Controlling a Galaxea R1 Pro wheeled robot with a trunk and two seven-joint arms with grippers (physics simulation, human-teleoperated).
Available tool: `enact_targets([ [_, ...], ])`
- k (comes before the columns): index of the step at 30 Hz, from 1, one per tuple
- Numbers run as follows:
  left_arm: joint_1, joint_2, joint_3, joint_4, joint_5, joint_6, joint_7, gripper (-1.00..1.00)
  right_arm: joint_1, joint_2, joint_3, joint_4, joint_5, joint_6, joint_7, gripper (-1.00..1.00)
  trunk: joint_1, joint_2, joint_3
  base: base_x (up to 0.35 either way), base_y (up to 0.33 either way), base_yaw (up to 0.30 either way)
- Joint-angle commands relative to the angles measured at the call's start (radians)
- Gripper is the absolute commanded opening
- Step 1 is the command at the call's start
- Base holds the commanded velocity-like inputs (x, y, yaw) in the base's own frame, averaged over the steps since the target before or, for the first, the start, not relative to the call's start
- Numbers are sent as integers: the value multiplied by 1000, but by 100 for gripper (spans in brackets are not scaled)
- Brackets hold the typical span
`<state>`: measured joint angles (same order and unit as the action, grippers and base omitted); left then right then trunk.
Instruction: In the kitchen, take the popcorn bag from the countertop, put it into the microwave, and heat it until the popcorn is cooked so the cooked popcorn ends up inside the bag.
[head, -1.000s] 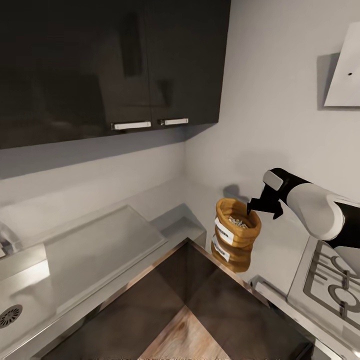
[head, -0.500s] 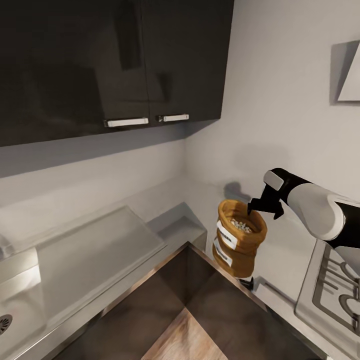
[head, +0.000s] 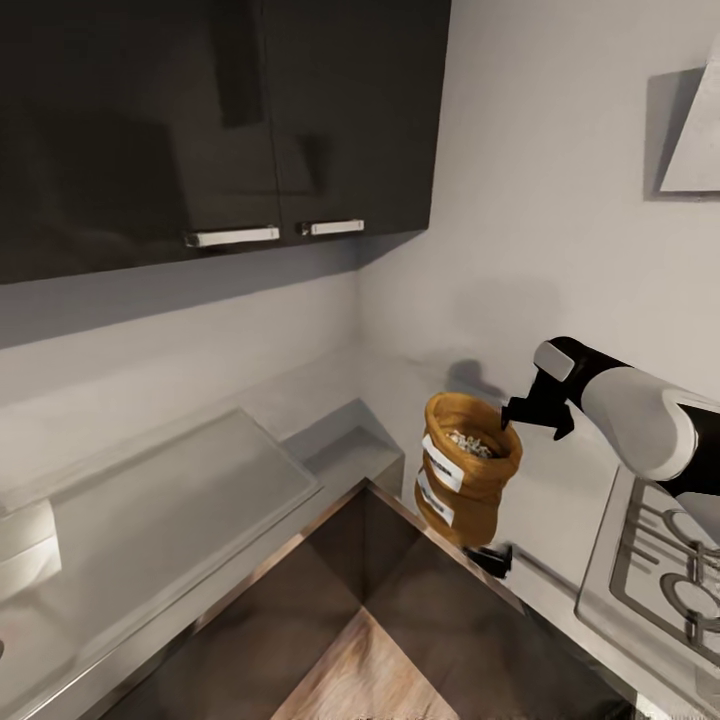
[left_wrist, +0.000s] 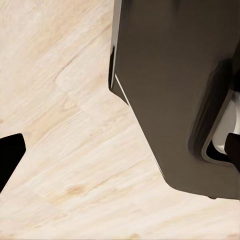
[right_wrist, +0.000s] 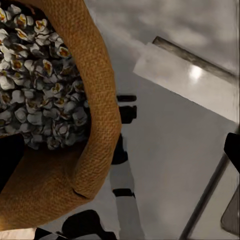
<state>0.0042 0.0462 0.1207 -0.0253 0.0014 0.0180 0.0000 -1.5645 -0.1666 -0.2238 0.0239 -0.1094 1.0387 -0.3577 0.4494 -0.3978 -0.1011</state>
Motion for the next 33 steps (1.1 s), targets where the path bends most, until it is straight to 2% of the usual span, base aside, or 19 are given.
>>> enact_targets([
  [1, 0, 0, 7, -2, 0, 2, 0, 100, -2, 0, -2, 2, -10, -2, -10, 100, 1, -2, -3, 0, 0, -136],
  [33, 0, 0, 7, -2, 0, 0, 0, 100, -2, -1, -2, 13, -10, -2, -10, 100, 1, -2, -42, 0, 4, -7],
])
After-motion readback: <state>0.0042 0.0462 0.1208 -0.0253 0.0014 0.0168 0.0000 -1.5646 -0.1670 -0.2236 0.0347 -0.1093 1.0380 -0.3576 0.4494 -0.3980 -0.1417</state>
